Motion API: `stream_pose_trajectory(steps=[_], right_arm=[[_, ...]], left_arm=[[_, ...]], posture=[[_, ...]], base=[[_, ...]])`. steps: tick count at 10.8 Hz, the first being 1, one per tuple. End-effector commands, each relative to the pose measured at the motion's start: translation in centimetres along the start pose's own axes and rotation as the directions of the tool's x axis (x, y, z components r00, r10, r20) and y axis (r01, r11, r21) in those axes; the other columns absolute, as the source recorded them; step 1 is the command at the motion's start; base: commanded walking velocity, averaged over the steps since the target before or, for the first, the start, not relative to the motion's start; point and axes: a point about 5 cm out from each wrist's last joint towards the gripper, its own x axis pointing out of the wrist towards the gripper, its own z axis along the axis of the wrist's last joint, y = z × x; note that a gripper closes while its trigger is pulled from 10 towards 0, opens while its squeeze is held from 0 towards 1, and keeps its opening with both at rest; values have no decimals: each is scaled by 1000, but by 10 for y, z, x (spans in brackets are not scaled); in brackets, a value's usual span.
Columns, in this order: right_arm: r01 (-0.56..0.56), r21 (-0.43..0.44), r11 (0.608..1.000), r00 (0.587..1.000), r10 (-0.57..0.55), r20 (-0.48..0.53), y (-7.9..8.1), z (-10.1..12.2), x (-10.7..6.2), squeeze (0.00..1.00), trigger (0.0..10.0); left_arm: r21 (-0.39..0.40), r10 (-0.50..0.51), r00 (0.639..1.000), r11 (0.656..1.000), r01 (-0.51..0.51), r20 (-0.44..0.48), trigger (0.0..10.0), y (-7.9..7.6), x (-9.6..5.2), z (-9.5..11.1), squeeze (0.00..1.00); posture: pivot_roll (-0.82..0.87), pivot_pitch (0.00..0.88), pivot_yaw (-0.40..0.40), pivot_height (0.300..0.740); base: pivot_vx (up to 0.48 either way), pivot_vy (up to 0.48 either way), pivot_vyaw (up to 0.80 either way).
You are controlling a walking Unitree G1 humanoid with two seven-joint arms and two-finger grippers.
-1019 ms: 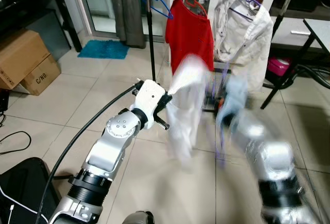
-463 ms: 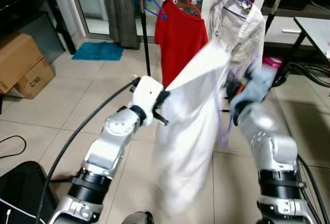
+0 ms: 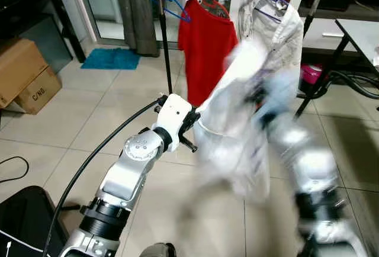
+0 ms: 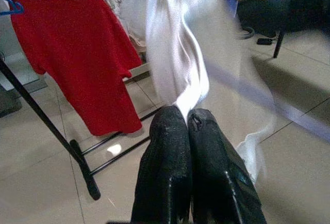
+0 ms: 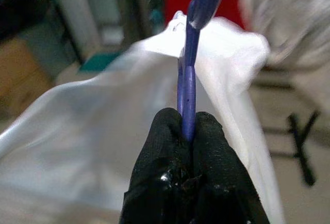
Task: Hang hanger
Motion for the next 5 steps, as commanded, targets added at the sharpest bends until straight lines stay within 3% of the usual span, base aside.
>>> stream_pose_trajectory(steps=[1,3,5], right_arm=[[-26,-12,1000,1000,26,3,2,5,-1,0,10000],[-81,29,996,992,84,-97,4,-10,-9,0,10000],[-60,-18,998,995,59,-86,-4,-7,-12,0,10000]], left_arm=[[10,47,999,999,-48,19,0,8,-1,6,0],[8,87,996,996,-87,26,0,14,-2,8,0],[8,95,995,995,-95,23,0,14,-1,7,0]], posture=[[-46,0,50,740],[-50,0,53,740],[-54,0,58,740]], base=[[0,0,0],[0,0,0],[0,0,0]])
